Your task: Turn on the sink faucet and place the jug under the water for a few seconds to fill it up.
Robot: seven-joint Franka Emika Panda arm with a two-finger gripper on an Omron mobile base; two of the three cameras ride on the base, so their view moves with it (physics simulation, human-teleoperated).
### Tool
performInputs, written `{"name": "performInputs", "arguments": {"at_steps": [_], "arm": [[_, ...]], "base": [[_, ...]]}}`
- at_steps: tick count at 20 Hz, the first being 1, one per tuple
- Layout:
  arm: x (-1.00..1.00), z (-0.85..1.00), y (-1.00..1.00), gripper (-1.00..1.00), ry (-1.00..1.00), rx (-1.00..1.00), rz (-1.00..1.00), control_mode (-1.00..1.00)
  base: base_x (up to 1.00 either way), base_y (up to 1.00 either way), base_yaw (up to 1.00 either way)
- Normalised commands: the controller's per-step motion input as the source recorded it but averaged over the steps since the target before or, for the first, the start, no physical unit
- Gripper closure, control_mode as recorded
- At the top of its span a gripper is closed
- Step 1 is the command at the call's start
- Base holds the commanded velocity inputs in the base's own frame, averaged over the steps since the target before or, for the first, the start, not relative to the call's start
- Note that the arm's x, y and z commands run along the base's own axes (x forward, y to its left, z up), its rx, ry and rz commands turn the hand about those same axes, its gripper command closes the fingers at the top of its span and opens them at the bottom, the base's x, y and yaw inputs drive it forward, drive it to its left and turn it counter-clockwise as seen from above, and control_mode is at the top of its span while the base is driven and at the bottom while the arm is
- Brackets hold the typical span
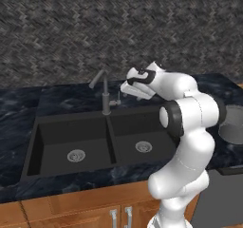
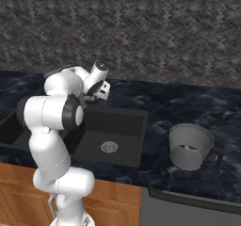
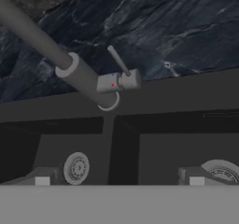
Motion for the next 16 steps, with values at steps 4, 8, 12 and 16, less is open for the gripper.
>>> {"name": "performInputs", "arguments": {"at_steps": [4, 8, 12, 16], "arm": [[0.39, -0.17, 0.00, -1.00, -0.03, 0.00, 0.00, -1.00], [0.32, -0.19, 0.00, -1.00, 0.00, 0.00, 0.00, -1.00], [0.24, -0.27, 0.00, -1.00, 0.00, 0.00, 0.00, -1.00], [0.29, -0.13, 0.01, -1.00, 0.00, 0.00, 0.00, -1.00]], "base": [[0.00, 0.00, 0.00], [0.00, 0.00, 0.00], [0.00, 0.00, 0.00], [0.00, 0.00, 0.00]]}}
